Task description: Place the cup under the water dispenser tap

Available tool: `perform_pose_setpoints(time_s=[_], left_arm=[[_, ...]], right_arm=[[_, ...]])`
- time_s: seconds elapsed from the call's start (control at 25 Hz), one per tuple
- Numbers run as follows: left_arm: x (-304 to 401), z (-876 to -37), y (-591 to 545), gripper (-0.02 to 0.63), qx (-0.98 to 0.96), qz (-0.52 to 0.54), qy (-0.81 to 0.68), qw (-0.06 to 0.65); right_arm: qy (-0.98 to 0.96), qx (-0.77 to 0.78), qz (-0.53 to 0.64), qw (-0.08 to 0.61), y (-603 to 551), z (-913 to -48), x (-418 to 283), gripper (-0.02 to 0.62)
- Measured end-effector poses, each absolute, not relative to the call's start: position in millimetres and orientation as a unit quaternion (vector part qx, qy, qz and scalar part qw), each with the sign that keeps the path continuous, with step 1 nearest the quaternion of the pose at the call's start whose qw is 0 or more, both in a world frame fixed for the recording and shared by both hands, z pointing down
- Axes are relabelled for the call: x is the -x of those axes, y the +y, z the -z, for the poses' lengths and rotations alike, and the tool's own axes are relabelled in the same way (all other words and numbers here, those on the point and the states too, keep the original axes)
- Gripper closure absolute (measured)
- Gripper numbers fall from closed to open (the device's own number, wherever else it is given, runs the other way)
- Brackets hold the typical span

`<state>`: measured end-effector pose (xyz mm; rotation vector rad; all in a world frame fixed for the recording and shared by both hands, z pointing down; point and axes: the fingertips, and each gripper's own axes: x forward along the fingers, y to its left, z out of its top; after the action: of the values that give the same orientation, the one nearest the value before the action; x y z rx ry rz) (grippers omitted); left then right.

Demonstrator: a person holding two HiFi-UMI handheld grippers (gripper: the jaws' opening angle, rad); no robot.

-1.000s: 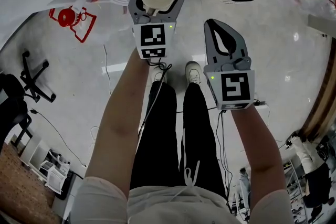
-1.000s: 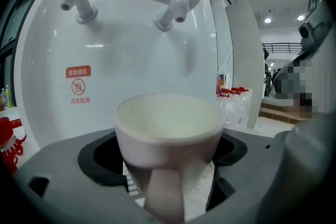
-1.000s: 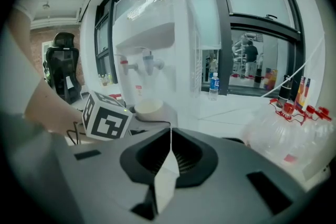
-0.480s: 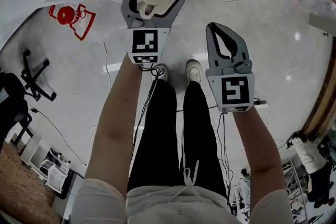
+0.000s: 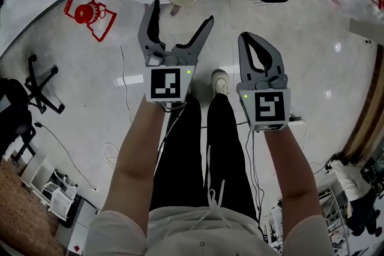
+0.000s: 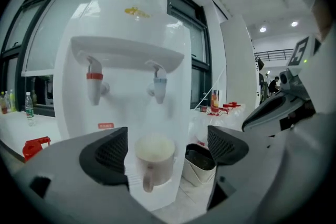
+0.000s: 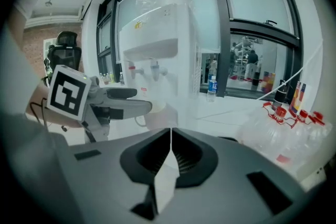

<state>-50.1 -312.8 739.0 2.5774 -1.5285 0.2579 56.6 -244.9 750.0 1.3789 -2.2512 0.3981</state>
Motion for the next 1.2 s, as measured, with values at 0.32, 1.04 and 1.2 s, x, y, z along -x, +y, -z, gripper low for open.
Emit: perform_pose_setpoints(time_s=[0.32, 1.04, 1.2], left_arm=[[81, -705, -277, 0.473, -0.808, -0.085, -0.572, 0.114], [90, -520, -227, 0.588, -0.848, -0.055, -0.51, 0.133], [93, -455, -231, 0.588, -0.859, -0.03, -0.503, 0.093]], right_arm=[[-0.819, -0.51, -0.151, 0.215, -236, -712, -50, 0.566], [-0.815, -0.545, -0.136, 0.144, -219, -523, -36, 0.566], [-0.818, -0.547, -0.123, 0.129, -219, -467, -29, 0.566]])
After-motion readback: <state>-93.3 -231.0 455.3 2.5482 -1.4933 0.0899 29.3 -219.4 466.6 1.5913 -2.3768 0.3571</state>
